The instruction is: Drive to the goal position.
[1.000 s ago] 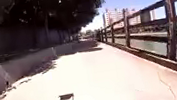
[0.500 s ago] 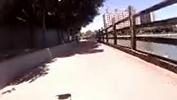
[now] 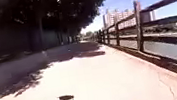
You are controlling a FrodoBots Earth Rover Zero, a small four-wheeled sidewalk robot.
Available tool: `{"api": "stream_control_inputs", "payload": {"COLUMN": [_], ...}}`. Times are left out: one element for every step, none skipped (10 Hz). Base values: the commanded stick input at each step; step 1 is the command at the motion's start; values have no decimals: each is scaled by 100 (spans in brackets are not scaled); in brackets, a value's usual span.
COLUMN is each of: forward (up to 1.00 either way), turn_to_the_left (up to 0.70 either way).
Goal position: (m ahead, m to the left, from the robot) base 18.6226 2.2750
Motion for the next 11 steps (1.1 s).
{"api": "stream_control_inputs", "payload": {"forward": [85, 85, 85, 85, 85, 85, 85, 85, 85, 85, 85], "turn_to_the_left": [0, 0, 0, 0, 0, 0, 0, 0, 0, 0, 0]}}
